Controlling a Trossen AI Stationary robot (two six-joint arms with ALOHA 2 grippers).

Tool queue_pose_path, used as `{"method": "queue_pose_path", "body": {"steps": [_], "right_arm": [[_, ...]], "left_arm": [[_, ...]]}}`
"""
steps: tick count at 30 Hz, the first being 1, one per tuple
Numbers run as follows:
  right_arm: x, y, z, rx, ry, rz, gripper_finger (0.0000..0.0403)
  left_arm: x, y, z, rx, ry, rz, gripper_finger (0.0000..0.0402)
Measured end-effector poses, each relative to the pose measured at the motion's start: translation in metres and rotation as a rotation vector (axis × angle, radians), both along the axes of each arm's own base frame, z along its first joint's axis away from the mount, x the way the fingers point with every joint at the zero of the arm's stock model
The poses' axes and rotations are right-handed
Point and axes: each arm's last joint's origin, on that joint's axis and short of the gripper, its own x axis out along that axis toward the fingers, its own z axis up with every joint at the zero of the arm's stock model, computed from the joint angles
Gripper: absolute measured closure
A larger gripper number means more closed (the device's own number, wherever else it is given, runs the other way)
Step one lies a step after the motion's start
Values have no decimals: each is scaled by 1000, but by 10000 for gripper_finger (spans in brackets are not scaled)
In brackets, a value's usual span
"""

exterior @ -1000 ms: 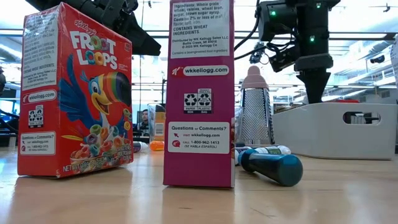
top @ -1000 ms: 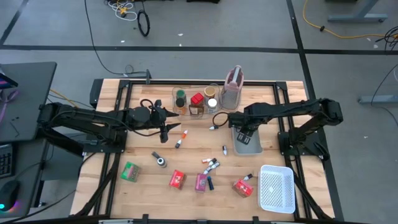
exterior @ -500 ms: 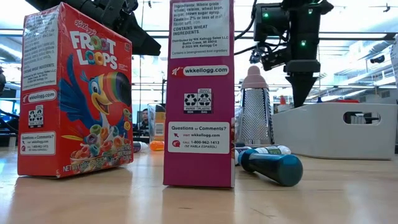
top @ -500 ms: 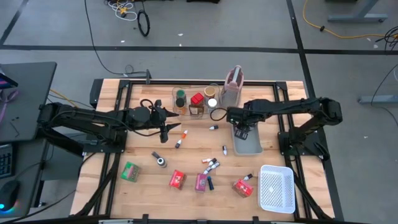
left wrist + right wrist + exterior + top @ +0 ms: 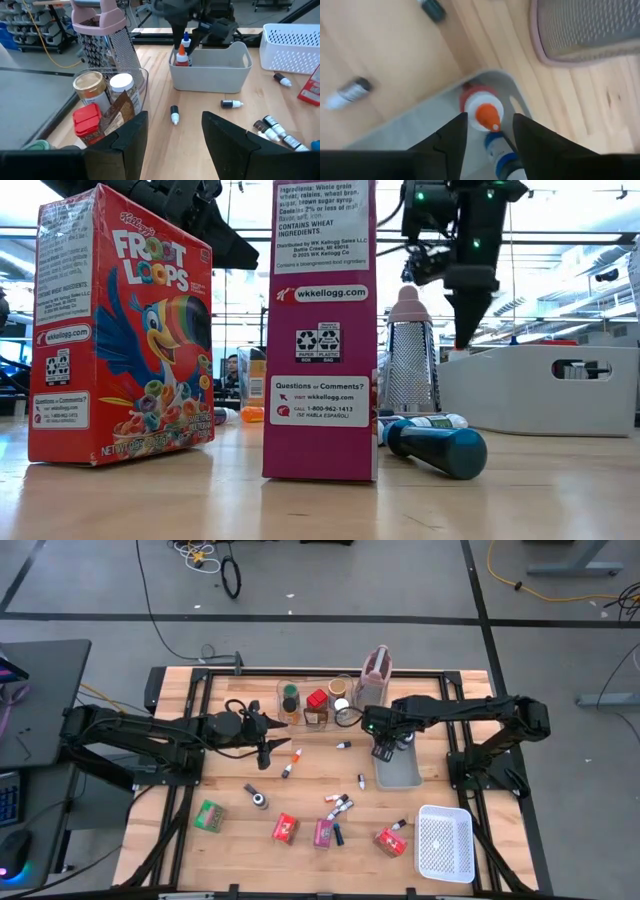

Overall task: Pick & Place Kitchen Items
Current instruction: Put the large orange food coloring bottle into the gray bin, then put the large black food coloring bottle into the gray bin

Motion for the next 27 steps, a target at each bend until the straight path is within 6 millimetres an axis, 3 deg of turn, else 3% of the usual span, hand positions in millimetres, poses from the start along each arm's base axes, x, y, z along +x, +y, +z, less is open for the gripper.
{"method": "queue_pose_path", "body": {"steps": [11, 19, 27], "right_arm": [[24, -3, 54, -28, -232, 35, 241], [48, 5, 65, -81, -478, 145, 241], [53, 17, 68, -81, -529, 182, 240]], "left_arm": [[0, 0, 0, 47, 13, -18, 207], [0, 0, 0, 146, 42, -50, 207], [0, 0, 0, 211, 61, -70, 207]]}}
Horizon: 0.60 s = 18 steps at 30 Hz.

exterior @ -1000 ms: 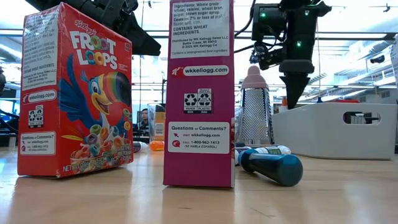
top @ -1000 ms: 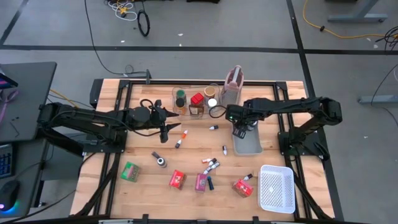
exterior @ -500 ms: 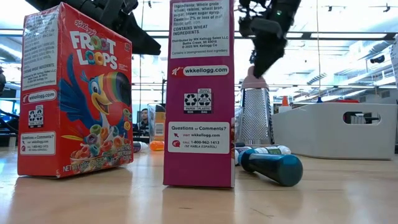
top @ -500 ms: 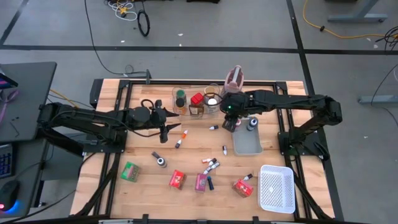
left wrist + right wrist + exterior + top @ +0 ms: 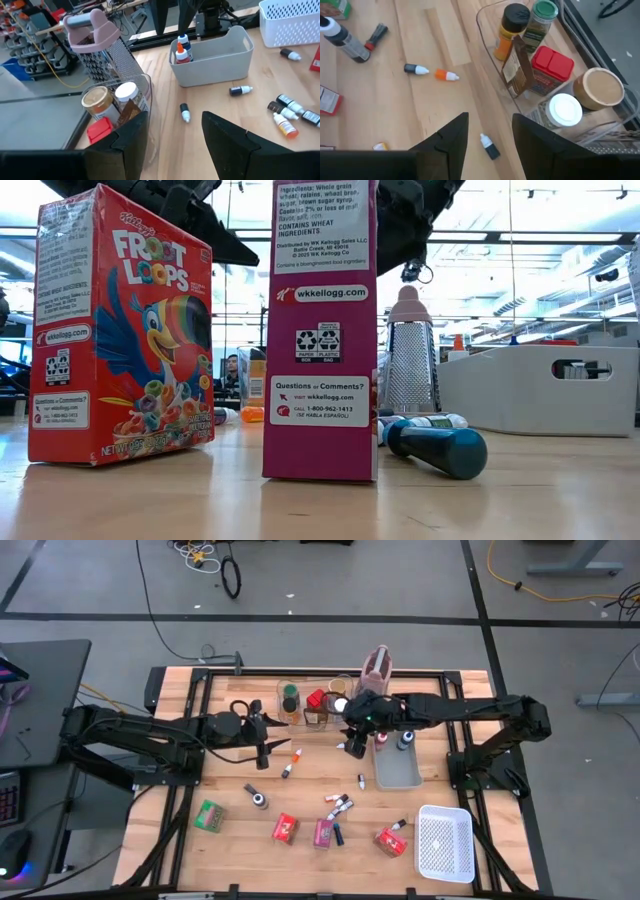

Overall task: Pick & Place Kitchen Items
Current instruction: Put the large black food coloring bottle into the gray bin

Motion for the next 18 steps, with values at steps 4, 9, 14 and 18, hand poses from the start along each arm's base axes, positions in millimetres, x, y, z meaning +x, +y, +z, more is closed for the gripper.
{"method": "queue_pose_path", "body": {"steps": [4, 9, 14, 18], "right_arm": [[0, 1, 0, 0, -1, 3, 240], [0, 1, 0, 12, -7, -13, 240], [0, 1, 0, 12, -7, -12, 240], [0, 1, 0, 12, -7, -12, 240]], "left_arm": [[0, 0, 0, 4, 1, -2, 207], [0, 0, 0, 4, 1, -2, 207], [0, 0, 0, -2, -1, 1, 207], [0, 0, 0, 6, 2, -2, 207]]}}
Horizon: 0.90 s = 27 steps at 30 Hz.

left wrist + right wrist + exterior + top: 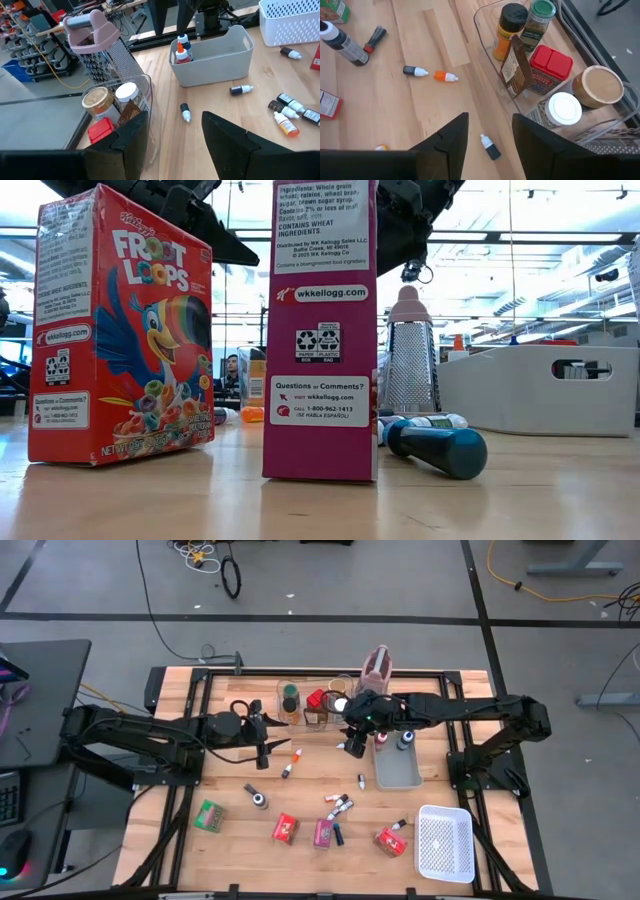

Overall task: Pick & Place Kitchen Items
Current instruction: Put the large black food coloring bottle into the gray bin

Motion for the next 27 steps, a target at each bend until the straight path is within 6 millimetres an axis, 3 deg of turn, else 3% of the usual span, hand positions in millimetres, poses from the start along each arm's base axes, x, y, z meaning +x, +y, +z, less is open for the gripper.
{"method": "queue_pose_path", "body": {"steps": [7, 12, 16, 22, 27], "right_arm": [[2, 0, 2, -60, -8, 63, 240], [13, 0, 10, -206, -97, 200, 239], [21, 2, 17, -237, -202, 214, 221], [25, 4, 16, -243, -220, 214, 185], [25, 3, 16, -244, -222, 213, 170]], "left_arm": [[0, 0, 0, -5, -2, 2, 207], [0, 0, 0, 0, 0, 0, 207], [1, 0, 2, 0, -26, 0, 207], [0, 1, 1, -10, -14, 42, 207], [-7, -2, -2, -164, 2, 55, 207]]}}
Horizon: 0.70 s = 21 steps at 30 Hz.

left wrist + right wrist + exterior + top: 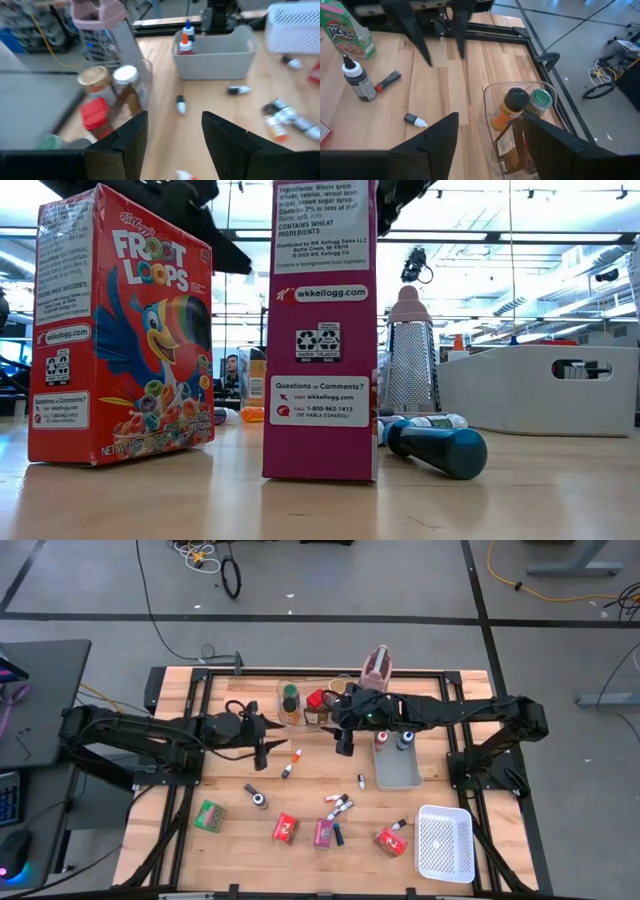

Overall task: Pick & Place Kitchen Items
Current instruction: Put the large black food coloring bottle into the gray bin

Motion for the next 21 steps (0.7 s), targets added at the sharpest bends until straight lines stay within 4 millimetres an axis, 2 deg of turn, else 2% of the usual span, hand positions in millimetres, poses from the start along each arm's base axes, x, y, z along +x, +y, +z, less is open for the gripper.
{"method": "queue_pose_path", "body": {"steps": [6, 9, 11, 18, 21], "right_arm": [[-1, 0, -1, 1, 13, 0, 167], [-1, 0, -1, 1, 16, 0, 167], [-1, 0, -1, 1, 16, 0, 167], [-1, 0, -1, 0, 10, 0, 167], [-1, 0, -1, 1, 11, 0, 167]], "left_arm": [[-24, -13, 13, 8, -22, -20, 207], [-38, -24, 18, -4, -24, -103, 207], [-44, -33, 16, -20, -28, -161, 207], [-54, -58, -14, -55, 32, -297, 207], [-57, -68, -19, -28, 24, -370, 207]]}}
